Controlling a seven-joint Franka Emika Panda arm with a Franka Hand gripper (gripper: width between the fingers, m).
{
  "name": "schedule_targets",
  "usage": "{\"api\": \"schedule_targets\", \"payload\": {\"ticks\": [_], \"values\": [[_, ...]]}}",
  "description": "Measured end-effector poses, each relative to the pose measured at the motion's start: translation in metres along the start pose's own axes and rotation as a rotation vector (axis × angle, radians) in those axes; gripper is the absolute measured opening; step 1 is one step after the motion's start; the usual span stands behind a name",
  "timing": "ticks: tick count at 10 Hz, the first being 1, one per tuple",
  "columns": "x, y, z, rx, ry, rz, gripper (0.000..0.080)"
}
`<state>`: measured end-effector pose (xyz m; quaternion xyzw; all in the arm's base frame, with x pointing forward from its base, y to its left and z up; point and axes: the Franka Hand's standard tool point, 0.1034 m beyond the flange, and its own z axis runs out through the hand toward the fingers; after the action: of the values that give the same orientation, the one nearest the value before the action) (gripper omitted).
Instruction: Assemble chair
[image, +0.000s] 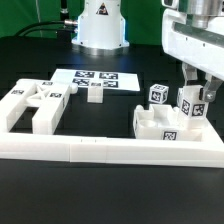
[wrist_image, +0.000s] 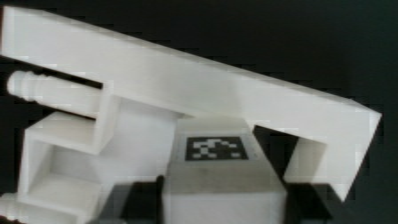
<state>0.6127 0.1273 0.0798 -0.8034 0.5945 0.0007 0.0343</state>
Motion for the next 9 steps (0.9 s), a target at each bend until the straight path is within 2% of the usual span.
{"api": "schedule_targets", "payload": {"ticks": [1, 3, 4, 5, 9], "values": [[0.0002, -0.0002, 0.0001, 0.001, 0.0, -0.036, 0.0328], [0.001, -0.0014, 0.0017, 0.011, 0.004, -0.071, 0.0583], [0.0011, -0.0014, 0.0017, 0.01, 0.005, -0.143, 0.0583], [0.0012, -0.0014, 0.0017, 0.01, 0.006, -0.214, 0.0642], [0.0029, -0.0012, 0.0017, 0.008, 0.011, -0.552, 0.0648]]}}
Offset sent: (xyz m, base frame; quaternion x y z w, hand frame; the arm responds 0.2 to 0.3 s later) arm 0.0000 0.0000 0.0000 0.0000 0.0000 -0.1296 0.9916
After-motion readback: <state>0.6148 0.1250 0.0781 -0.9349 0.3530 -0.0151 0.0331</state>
